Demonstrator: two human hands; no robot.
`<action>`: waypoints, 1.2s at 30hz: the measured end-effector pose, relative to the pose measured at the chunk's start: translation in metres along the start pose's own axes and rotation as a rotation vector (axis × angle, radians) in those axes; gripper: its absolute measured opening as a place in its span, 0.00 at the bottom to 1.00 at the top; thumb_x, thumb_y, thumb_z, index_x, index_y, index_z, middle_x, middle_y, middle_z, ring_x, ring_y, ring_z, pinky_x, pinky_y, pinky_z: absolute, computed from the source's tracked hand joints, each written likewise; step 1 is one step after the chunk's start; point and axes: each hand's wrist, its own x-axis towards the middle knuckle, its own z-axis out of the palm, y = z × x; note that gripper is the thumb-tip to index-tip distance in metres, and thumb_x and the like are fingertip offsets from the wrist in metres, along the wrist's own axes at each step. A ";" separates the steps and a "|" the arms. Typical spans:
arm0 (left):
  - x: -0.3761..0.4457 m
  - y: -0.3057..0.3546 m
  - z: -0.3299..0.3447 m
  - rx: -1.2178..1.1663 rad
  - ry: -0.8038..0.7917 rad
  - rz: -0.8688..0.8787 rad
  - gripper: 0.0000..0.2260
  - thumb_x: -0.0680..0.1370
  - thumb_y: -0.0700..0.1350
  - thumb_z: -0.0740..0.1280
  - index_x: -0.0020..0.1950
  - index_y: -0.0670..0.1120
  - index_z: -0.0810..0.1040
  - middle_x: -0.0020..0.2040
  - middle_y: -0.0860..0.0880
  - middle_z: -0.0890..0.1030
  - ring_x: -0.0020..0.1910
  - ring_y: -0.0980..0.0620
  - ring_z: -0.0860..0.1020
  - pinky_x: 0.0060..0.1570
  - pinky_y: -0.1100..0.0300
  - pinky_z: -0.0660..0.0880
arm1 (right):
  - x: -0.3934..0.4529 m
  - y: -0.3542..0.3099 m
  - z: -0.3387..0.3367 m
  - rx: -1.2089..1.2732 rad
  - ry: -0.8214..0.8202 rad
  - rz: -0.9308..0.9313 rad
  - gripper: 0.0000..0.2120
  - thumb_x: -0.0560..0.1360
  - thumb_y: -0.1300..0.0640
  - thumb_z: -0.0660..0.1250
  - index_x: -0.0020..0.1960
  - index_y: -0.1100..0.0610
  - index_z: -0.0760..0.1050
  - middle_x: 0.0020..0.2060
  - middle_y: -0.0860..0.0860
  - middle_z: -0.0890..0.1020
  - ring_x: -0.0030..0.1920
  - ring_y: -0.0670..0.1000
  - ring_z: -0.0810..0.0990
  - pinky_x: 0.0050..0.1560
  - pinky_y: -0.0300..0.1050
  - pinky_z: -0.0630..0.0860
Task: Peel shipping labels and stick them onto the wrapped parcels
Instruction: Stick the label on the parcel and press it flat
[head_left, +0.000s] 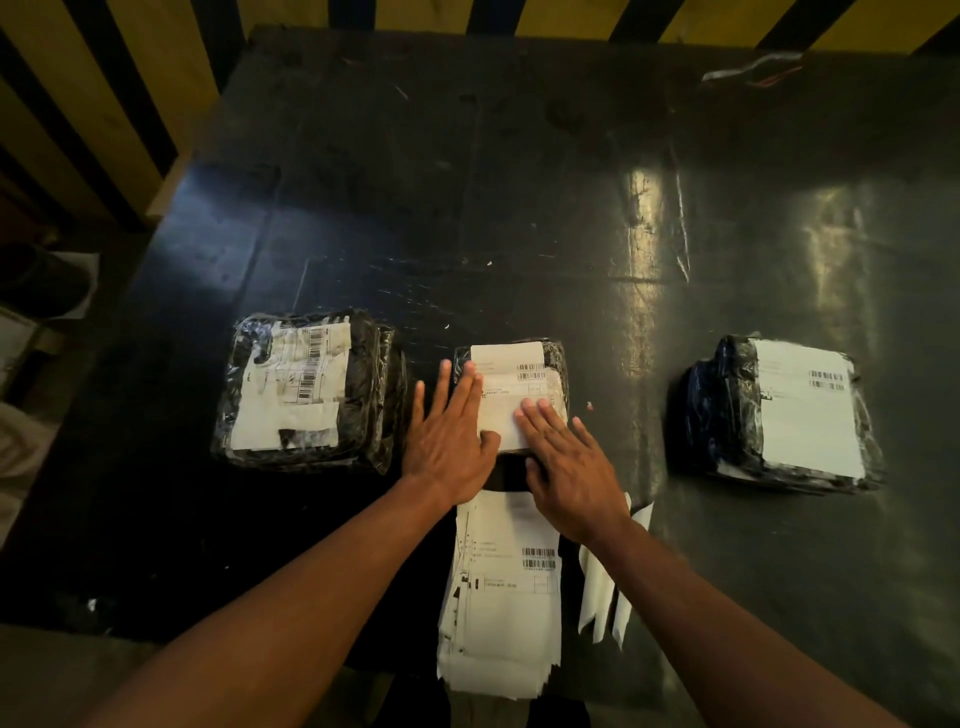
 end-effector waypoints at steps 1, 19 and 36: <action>0.003 0.002 -0.001 0.017 -0.002 0.028 0.33 0.84 0.56 0.50 0.84 0.47 0.39 0.84 0.49 0.36 0.82 0.46 0.32 0.81 0.41 0.38 | 0.000 -0.001 0.000 0.001 0.000 0.004 0.31 0.81 0.44 0.44 0.84 0.49 0.49 0.83 0.46 0.51 0.83 0.46 0.45 0.82 0.56 0.51; 0.032 -0.005 -0.008 -0.288 -0.167 -0.162 0.35 0.85 0.60 0.55 0.80 0.63 0.31 0.84 0.42 0.49 0.80 0.38 0.59 0.76 0.39 0.64 | 0.011 -0.007 -0.014 0.077 0.106 0.032 0.29 0.82 0.42 0.49 0.78 0.51 0.69 0.77 0.49 0.70 0.79 0.50 0.65 0.76 0.58 0.67; 0.002 0.006 -0.006 -0.570 0.010 -0.198 0.34 0.82 0.56 0.66 0.82 0.67 0.48 0.74 0.45 0.68 0.71 0.45 0.69 0.65 0.50 0.73 | 0.042 -0.007 -0.054 0.255 -0.113 0.385 0.31 0.82 0.37 0.59 0.80 0.32 0.49 0.77 0.56 0.61 0.75 0.60 0.69 0.70 0.57 0.75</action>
